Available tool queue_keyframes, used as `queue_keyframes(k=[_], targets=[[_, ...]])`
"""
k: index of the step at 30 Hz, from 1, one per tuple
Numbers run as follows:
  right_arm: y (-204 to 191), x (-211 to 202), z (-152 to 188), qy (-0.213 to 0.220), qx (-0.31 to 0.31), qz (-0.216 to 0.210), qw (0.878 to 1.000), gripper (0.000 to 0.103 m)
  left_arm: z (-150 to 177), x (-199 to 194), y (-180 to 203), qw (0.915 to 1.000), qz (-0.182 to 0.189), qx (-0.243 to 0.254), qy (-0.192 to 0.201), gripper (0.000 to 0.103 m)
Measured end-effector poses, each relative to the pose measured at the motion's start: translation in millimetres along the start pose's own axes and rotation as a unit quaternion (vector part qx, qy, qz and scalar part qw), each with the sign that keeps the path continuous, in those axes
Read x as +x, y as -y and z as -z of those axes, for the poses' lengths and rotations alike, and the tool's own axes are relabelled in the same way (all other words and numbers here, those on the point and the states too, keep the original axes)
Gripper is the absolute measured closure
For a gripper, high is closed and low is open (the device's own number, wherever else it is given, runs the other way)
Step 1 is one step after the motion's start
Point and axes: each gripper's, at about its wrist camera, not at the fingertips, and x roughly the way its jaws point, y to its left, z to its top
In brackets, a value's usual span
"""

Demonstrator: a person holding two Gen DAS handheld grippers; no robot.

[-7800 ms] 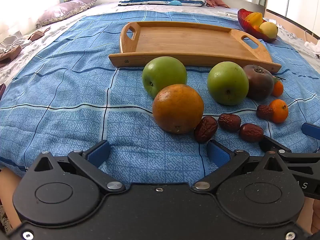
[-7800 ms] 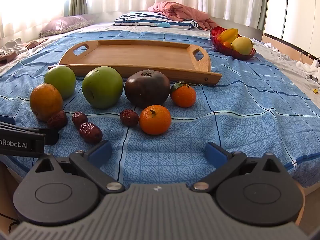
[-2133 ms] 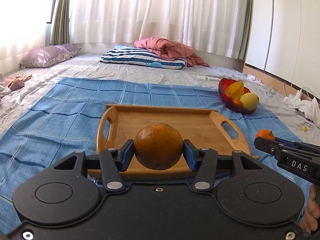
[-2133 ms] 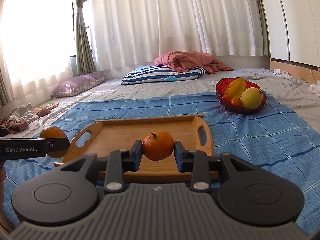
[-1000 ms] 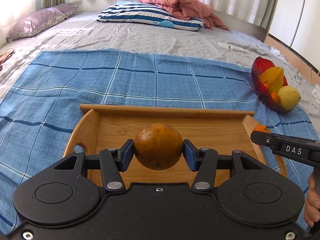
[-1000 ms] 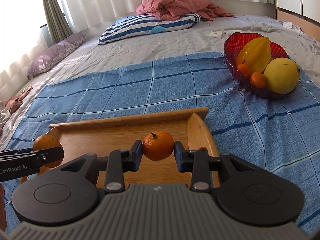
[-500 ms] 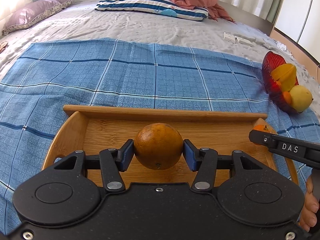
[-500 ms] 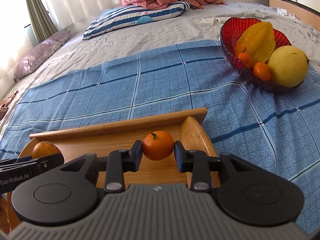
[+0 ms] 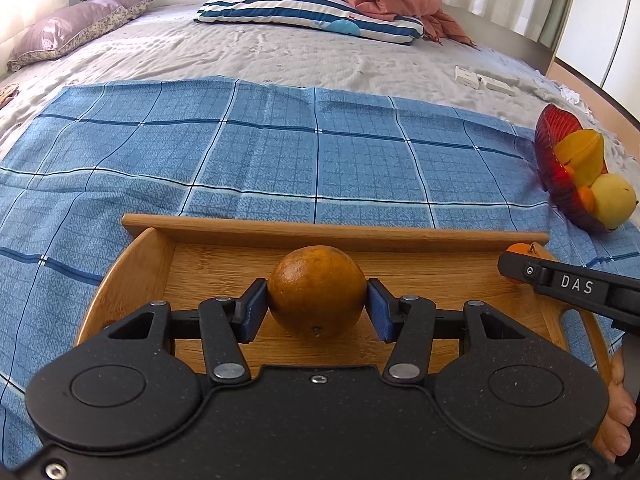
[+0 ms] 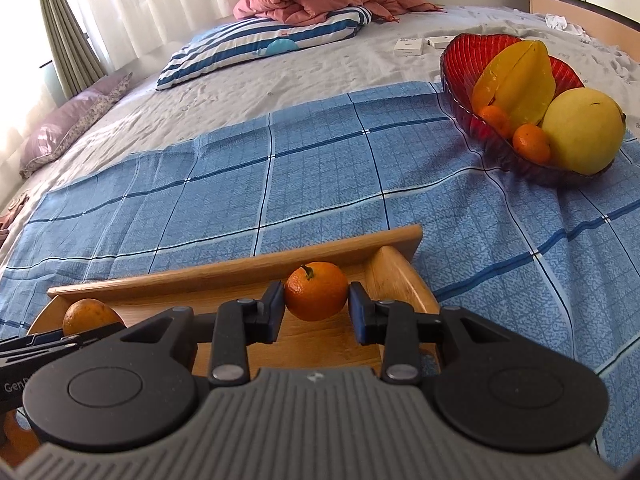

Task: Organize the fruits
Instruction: 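Lift the orange with the left gripper while the right carries the mandarin over the tray, then open the left gripper releasing the orange while the right releases the mandarin onto the tray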

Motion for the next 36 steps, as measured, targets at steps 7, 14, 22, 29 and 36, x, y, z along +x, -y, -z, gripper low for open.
queue_keyframes(k=[7, 14, 22, 29, 36], targets=[[-1.6, 6.4, 1.6, 0.0, -0.004, 0.001, 1.0, 0.064, -2.0, 3.2, -1.0, 1.0, 0.002, -0.006, 0.006, 0.052], [1.5, 7.0, 4.5, 0.004, 0.0, -0.007, 1.0, 0.064, -2.7, 4.5, -0.6, 1.0, 0.002, -0.002, 0.007, 0.052], [2.1, 6.1, 4.0, -0.001, 0.002, -0.009, 1.0, 0.063, -3.3, 6.1, -1.5, 1.0, 0.003, -0.008, 0.002, 0.052], [1.8, 1.9, 7.5, -0.003, -0.003, -0.006, 1.0, 0.044, 3.0, 1.0, 1.4, 0.9996, -0.006, 0.026, 0.01, 0.038], [4.5, -11.5, 16.0, 0.002, -0.006, -0.013, 1.0, 0.031, 9.9, -15.0, 2.3, 0.9992, 0.001, 0.035, 0.02, 0.024]])
